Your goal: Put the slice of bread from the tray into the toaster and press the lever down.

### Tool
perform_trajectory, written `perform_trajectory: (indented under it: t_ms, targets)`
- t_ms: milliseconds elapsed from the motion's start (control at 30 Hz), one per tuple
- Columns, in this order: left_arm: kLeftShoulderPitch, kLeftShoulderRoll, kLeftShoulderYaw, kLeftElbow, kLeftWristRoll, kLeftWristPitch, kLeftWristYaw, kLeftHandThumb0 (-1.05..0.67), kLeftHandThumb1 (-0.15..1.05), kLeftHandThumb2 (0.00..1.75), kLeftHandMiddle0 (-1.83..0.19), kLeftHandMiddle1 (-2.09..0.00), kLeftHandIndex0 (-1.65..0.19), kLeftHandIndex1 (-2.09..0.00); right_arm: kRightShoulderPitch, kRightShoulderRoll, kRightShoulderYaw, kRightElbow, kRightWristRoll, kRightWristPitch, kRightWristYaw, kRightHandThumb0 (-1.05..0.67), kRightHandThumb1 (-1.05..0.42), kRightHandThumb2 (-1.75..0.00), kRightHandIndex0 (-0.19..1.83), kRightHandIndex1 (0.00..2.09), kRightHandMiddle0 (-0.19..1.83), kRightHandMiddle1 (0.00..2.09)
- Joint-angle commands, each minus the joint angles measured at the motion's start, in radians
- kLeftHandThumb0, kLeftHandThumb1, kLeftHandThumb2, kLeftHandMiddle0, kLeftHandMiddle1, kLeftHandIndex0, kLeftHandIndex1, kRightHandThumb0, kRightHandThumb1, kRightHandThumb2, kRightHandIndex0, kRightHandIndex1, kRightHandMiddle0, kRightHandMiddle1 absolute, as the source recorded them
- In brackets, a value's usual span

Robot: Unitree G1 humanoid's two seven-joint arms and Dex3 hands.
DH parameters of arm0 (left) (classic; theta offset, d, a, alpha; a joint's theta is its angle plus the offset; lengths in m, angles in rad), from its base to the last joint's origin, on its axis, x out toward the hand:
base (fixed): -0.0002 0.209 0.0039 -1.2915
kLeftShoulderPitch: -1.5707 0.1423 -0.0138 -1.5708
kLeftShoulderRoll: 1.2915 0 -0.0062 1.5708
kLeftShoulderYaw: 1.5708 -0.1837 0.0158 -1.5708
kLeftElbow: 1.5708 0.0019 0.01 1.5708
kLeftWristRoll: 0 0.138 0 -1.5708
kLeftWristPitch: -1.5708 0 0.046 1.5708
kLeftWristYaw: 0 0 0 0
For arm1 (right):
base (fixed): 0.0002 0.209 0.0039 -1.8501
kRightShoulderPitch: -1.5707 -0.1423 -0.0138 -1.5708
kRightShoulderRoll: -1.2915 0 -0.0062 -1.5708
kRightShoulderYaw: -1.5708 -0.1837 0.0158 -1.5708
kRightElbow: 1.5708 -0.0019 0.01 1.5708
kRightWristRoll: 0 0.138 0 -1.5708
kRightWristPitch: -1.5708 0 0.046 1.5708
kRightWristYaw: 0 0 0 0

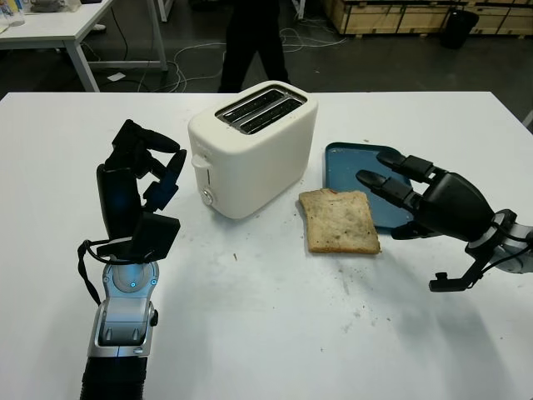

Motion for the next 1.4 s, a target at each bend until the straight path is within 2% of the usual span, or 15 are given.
perform_trajectory:
  t_ms: [0, 267, 1000, 1100, 1133, 1167, 1233, 1367]
  targets:
    - [0.003, 0.003, 0.002, -0.007, 0.009, -0.006, 0.002, -0.36, 0.92, 0.26, -0.82, -1.75, -0.55, -1.59, -0.001, 0.017, 0.019, 0.014, -0.003, 0.011, -0.013, -0.75, -0.76, -0.02, 0.27, 0.03, 0.20, 0.02]
    - [0.004, 0.002, 0.001, -0.012, 0.020, -0.007, 0.008, -0.35, 0.92, 0.25, -0.82, -1.75, -0.56, -1.59, -0.019, 0.046, 0.073, 0.048, -0.001, -0.007, 0.002, -0.70, -0.76, 0.00, 0.28, 0.03, 0.26, 0.02]
    - [0.004, -0.002, 0.001, -0.013, 0.007, -0.005, 0.001, -0.36, 0.92, 0.25, -0.83, -1.75, -0.55, -1.62, -0.044, 0.107, 0.205, 0.076, -0.064, 0.125, -0.149, -0.60, -0.72, -0.01, 0.32, 0.02, 0.28, 0.00]
    - [0.004, -0.004, 0.000, -0.017, 0.010, 0.001, 0.002, -0.35, 0.92, 0.25, -0.83, -1.75, -0.55, -1.62, -0.055, 0.110, 0.240, 0.069, -0.100, 0.176, -0.200, -0.47, -0.73, 0.00, 0.35, 0.03, 0.32, 0.02]
    - [0.004, -0.003, 0.000, -0.017, 0.010, -0.001, 0.001, -0.35, 0.92, 0.25, -0.83, -1.75, -0.55, -1.62, -0.060, 0.113, 0.255, 0.067, -0.117, 0.199, -0.227, -0.35, -0.75, -0.01, 0.39, 0.05, 0.36, 0.03]
    - [0.005, -0.003, -0.001, -0.018, 0.011, -0.001, 0.001, -0.36, 0.92, 0.25, -0.82, -1.75, -0.55, -1.62, -0.065, 0.116, 0.269, 0.066, -0.135, 0.224, -0.251, -0.15, -0.80, -0.03, 0.47, 0.09, 0.43, 0.05]
    - [0.005, -0.001, 0.000, -0.015, 0.010, -0.006, 0.000, -0.36, 0.92, 0.25, -0.82, -1.75, -0.55, -1.62, -0.079, 0.122, 0.302, 0.063, -0.174, 0.274, -0.273, 0.02, -0.86, -0.03, 0.57, 0.14, 0.52, 0.07]
    - [0.005, -0.006, -0.001, -0.022, 0.008, -0.001, 0.001, -0.37, 0.92, 0.25, -0.82, -1.75, -0.55, -1.63, -0.101, 0.129, 0.339, 0.055, -0.217, 0.339, -0.247, 0.00, -0.86, -0.01, 0.75, 0.22, 0.69, 0.11]
